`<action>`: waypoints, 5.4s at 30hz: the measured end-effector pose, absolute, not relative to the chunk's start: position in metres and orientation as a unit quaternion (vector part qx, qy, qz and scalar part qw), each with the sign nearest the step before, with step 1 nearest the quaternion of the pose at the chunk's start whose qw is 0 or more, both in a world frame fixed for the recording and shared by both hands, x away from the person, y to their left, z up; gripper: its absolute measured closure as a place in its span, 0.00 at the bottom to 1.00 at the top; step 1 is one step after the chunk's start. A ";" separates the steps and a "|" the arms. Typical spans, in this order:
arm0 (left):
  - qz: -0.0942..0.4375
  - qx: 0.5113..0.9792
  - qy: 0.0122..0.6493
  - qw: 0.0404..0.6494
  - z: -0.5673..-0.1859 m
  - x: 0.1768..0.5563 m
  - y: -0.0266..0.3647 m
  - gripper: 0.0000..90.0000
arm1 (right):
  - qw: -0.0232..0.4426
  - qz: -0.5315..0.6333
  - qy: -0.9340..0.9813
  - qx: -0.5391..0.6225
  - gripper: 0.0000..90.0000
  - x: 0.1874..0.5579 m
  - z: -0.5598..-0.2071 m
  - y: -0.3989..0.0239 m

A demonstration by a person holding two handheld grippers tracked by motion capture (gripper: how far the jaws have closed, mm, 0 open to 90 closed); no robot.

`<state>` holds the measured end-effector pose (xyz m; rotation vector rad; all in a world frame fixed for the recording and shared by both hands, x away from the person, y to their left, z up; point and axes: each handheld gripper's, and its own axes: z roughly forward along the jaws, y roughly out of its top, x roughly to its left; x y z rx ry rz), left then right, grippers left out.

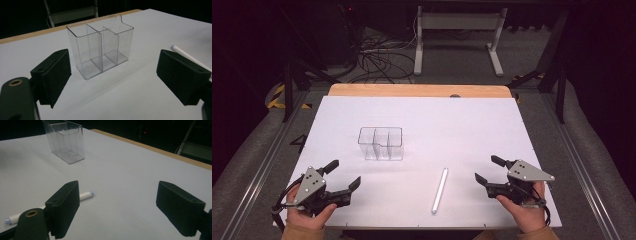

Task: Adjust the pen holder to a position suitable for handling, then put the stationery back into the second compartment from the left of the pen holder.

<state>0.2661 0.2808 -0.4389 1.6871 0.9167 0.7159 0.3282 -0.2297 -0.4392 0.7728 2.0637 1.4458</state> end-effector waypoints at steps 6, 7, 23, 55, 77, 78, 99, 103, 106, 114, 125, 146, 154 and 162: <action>0.285 0.706 0.381 0.525 -0.435 0.266 0.278 0.12 | 0.250 0.532 0.758 0.282 0.22 0.328 -0.440 -0.229; 0.286 0.707 0.380 0.523 -0.434 0.266 0.277 0.11 | 0.251 0.532 0.758 0.282 0.22 0.328 -0.440 -0.229; 0.272 0.725 0.365 0.517 -0.426 0.271 0.258 0.15 | 0.254 0.530 0.756 0.287 0.20 0.328 -0.441 -0.230; 0.204 0.771 0.312 0.516 -0.403 0.299 0.180 0.14 | 0.254 0.527 0.754 0.298 0.20 0.322 -0.443 -0.237; 0.162 0.791 0.299 0.508 -0.396 0.305 0.142 0.19 | 0.255 0.529 0.753 0.298 0.20 0.321 -0.443 -0.239; 0.163 0.792 0.298 0.507 -0.395 0.306 0.141 0.19 | 0.255 0.528 0.753 0.299 0.20 0.321 -0.443 -0.239; 0.089 0.826 0.350 0.434 -0.388 0.320 0.108 0.25 | 0.254 0.532 0.750 0.300 0.20 0.321 -0.442 -0.240; 0.078 0.829 0.361 0.420 -0.387 0.325 0.103 0.25 | 0.257 0.533 0.749 0.298 0.19 0.322 -0.441 -0.240; 0.067 0.833 0.369 0.408 -0.387 0.329 0.099 0.25 | 0.259 0.534 0.747 0.301 0.19 0.322 -0.441 -0.240; 0.042 0.840 0.391 0.373 -0.390 0.341 0.088 0.27 | 0.258 0.543 0.735 0.314 0.19 0.323 -0.440 -0.241; 0.020 0.846 0.411 0.338 -0.396 0.354 0.080 0.28 | 0.255 0.544 0.733 0.319 0.18 0.323 -0.440 -0.242; 0.039 0.861 0.442 0.249 -0.399 0.351 0.058 0.49 | 0.254 0.544 0.736 0.314 0.18 0.322 -0.440 -0.241; -0.009 0.857 0.465 0.223 -0.402 0.357 0.049 0.50 | 0.253 0.544 0.737 0.313 0.18 0.322 -0.440 -0.241; -0.031 0.851 0.481 0.208 -0.406 0.362 0.041 0.50 | 0.251 0.543 0.738 0.314 0.18 0.322 -0.441 -0.241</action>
